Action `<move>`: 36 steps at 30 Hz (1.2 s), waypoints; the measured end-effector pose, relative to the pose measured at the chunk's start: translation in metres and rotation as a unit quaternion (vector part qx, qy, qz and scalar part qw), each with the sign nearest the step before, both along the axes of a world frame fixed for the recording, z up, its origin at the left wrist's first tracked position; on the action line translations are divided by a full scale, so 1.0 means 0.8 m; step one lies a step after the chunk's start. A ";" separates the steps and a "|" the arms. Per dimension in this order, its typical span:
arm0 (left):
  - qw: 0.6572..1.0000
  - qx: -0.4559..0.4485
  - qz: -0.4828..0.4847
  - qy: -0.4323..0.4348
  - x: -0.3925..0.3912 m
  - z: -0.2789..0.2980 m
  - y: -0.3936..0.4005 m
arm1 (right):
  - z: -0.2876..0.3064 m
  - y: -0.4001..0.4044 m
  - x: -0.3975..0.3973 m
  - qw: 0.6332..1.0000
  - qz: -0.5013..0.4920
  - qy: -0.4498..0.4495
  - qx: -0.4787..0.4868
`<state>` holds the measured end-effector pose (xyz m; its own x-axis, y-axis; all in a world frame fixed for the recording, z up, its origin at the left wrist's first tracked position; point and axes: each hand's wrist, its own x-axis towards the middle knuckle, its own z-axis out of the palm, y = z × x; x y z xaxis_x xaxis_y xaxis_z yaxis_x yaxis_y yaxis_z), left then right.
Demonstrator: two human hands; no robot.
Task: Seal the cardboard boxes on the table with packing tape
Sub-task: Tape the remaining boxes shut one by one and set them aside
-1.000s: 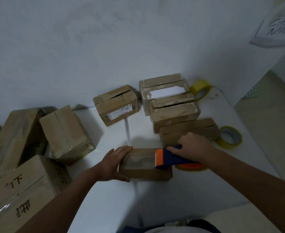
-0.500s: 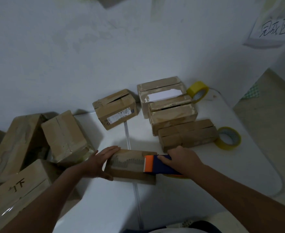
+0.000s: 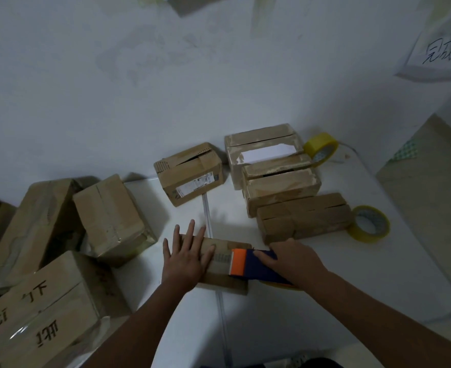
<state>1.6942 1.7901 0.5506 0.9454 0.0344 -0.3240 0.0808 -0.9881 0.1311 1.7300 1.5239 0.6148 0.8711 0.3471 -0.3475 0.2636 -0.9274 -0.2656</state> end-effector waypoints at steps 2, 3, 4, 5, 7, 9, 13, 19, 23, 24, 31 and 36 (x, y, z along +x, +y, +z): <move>1.000 0.012 -0.007 0.001 0.001 0.000 0.001 | -0.008 -0.005 -0.003 0.999 -0.006 -0.002 0.031; 1.000 0.016 -0.009 0.002 0.002 0.000 0.001 | -0.012 -0.008 -0.004 0.999 -0.008 -0.005 0.046; 1.000 0.018 -0.009 0.005 0.002 0.000 0.001 | -0.016 -0.014 -0.004 0.998 -0.011 -0.008 0.057; 1.000 0.019 -0.007 0.008 0.003 0.001 0.001 | -0.018 -0.022 -0.004 0.998 -0.014 -0.010 0.059; 1.000 0.020 -0.005 0.015 0.003 0.000 0.002 | -0.024 -0.048 -0.005 0.999 -0.021 -0.006 0.045; 1.000 0.018 -0.006 0.010 0.004 0.000 0.001 | -0.030 -0.073 -0.005 0.999 -0.027 0.004 0.034; 0.999 0.038 -0.012 0.011 0.005 0.004 -0.004 | -0.041 -0.073 -0.009 0.999 -0.029 0.017 0.021; 0.998 -0.005 -0.053 -0.045 -0.014 0.032 -0.077 | -0.054 -0.060 -0.017 0.997 -0.061 0.035 0.040; 0.998 0.016 -0.063 -0.022 -0.021 0.001 -0.103 | -0.058 -0.057 -0.017 0.994 -0.077 0.043 0.065; 0.998 0.023 -0.055 -0.025 -0.022 -0.006 -0.101 | -0.060 -0.058 -0.018 0.994 -0.076 0.039 0.067; 0.995 0.046 -0.080 -0.025 -0.023 -0.017 -0.099 | -0.062 -0.093 -0.022 0.997 -0.028 0.012 0.074; 0.995 0.050 -0.078 -0.026 -0.022 -0.017 -0.100 | -0.066 -0.123 -0.026 0.996 -0.036 0.015 0.080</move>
